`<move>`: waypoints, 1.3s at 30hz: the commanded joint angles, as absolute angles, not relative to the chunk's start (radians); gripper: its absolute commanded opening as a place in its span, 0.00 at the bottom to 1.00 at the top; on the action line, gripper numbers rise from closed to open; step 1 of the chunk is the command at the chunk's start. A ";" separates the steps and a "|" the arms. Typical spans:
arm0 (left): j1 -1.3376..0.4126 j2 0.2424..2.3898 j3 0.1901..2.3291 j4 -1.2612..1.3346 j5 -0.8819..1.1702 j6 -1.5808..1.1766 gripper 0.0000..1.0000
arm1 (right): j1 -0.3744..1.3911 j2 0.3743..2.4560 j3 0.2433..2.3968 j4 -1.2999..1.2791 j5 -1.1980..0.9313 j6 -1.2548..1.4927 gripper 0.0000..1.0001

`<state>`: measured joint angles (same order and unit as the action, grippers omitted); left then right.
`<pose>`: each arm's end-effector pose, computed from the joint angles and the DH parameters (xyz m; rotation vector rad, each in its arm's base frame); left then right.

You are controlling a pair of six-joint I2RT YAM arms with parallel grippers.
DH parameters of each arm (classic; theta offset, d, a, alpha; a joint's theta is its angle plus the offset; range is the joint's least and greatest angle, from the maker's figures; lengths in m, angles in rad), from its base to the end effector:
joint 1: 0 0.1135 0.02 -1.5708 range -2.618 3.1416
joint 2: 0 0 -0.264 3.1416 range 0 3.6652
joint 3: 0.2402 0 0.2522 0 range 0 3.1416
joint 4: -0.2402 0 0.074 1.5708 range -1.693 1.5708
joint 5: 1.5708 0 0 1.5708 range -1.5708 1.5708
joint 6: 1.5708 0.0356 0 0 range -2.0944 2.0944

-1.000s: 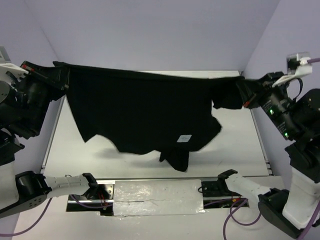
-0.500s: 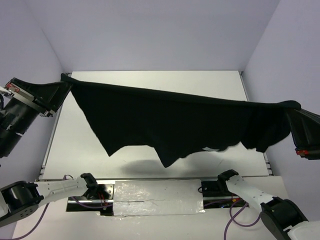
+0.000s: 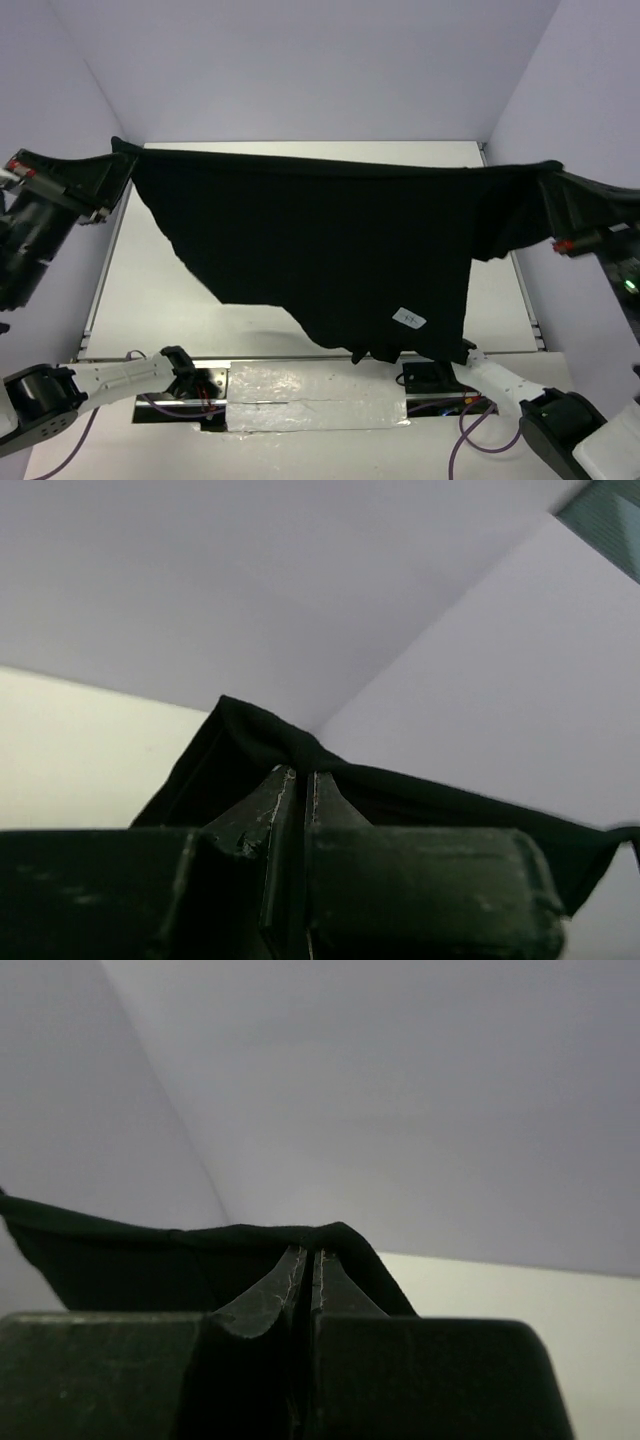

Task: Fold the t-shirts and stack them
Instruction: Flatten the tshirt out

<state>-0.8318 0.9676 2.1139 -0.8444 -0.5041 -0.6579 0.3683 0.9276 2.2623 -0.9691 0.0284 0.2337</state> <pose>0.0241 -0.0009 0.6101 -0.3382 1.3263 -0.9453 -0.0342 -0.0143 0.6161 -0.0569 1.2194 0.5094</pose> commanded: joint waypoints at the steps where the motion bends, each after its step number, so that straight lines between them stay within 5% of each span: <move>1: -0.825 1.061 2.115 -0.924 -0.837 -0.823 0.00 | 0.364 1.034 2.142 -0.867 0.158 0.181 0.00; 5: -0.802 1.225 2.186 -1.178 -0.997 -1.061 0.00 | 0.364 1.104 1.961 -0.789 0.178 0.207 0.00; 10: -0.435 1.302 1.941 -0.971 -0.667 -1.008 0.00 | 0.333 1.270 1.878 -0.685 0.120 0.216 0.00; 15: -0.226 1.448 1.819 -0.835 -0.594 -0.971 0.00 | 0.262 1.486 1.870 -0.586 0.020 0.190 0.00; 19: -0.152 1.567 1.704 -0.432 -0.367 -0.850 0.00 | 0.209 1.815 2.000 -0.511 -0.098 0.126 0.00; 25: -0.132 1.912 1.845 -0.259 -0.255 -0.802 0.00 | 0.160 2.337 2.604 -0.569 -0.164 0.112 0.00; 31: -0.109 2.167 2.117 -0.363 -0.302 -0.822 0.00 | 0.137 2.362 2.346 -0.220 -0.299 0.170 0.00; 35: -0.103 2.168 2.117 -0.417 -0.428 -0.868 0.00 | 0.137 2.474 2.528 -0.229 -0.336 0.215 0.01; 39: -0.075 2.166 2.100 -0.523 -0.525 -0.936 0.00 | 0.133 2.425 2.429 -0.120 -0.322 0.253 0.02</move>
